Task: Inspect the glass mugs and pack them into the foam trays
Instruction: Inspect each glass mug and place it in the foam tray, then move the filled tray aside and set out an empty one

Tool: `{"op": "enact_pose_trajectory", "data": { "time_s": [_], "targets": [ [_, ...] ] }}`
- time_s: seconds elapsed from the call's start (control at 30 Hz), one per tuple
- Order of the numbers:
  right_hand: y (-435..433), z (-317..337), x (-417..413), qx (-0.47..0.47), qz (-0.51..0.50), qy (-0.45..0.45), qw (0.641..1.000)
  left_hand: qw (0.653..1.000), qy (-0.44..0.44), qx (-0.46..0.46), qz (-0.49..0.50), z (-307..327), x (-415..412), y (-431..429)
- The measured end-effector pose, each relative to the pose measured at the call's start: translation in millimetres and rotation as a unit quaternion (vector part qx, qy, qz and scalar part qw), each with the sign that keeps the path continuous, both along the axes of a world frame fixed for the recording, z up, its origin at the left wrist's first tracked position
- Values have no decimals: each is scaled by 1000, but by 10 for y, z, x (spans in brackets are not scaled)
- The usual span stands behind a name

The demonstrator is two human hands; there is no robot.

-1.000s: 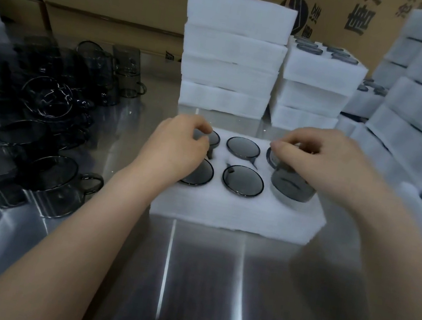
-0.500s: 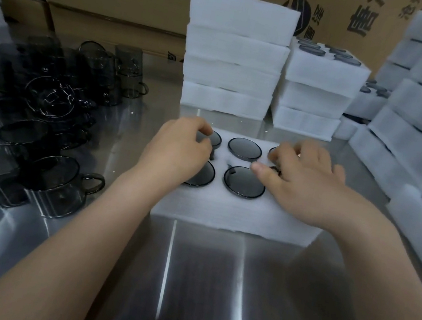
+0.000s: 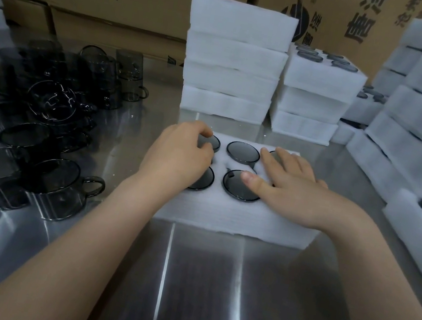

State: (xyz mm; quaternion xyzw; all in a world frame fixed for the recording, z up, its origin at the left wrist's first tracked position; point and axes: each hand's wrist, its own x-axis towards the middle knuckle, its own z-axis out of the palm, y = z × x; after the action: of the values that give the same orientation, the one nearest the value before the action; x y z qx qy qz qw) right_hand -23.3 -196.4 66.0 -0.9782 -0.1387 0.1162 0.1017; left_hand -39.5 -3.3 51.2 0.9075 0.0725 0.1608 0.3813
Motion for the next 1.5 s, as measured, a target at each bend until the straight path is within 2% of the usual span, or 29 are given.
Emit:
{"op": "enact_pose_trajectory", "data": {
  "time_s": [0.07, 0.13, 0.2, 0.3, 0.37, 0.43, 0.53, 0.63, 0.8, 0.9, 1.1, 1.27, 1.5],
  "targets": [
    [-5, 34, 25, 75, -14, -17, 997, 1000, -12, -15, 12, 19, 4, 23],
    [-21, 34, 80, 143, -44, -77, 986, 999, -10, -19, 30, 48, 0, 64],
    [-83, 33, 132, 184, -82, -115, 973, 999, 34, -14, 36, 68, -8, 118],
    [-220, 39, 180, 253, -119, -49, 959, 990, 136, 13, 33, 90, -40, 189],
    [-270, 33, 203, 268, -129, 1, 955, 985, 168, 29, 38, 114, -59, 217],
    [-300, 11, 245, 270, -143, 12, 952, 984, 173, 27, 45, 127, -63, 229],
    [-312, -8, 263, 282, -159, 8, 946, 987, 150, 7, 52, 102, -55, 225],
    [-339, -23, 283, 298, -171, -9, 939, 994, 91, -26, 54, 62, -6, 229],
    [-389, -45, 360, 306, -138, -22, 942, 978, 5, -207, 23, -5, 90, 181],
    [-421, -68, 406, 327, -157, -13, 932, 967, -27, -249, 33, -53, 110, 102],
    [-440, -138, 506, 361, -243, -53, 899, 980, -98, -166, 41, -82, 90, 48],
    [-645, -165, 567, 319, -343, -119, 876, 992, -82, -92, 21, -146, 105, 8],
    [-988, -100, 533, 267, -439, -138, 847, 998, -30, -53, -6, -204, 116, -11]
  ]
}}
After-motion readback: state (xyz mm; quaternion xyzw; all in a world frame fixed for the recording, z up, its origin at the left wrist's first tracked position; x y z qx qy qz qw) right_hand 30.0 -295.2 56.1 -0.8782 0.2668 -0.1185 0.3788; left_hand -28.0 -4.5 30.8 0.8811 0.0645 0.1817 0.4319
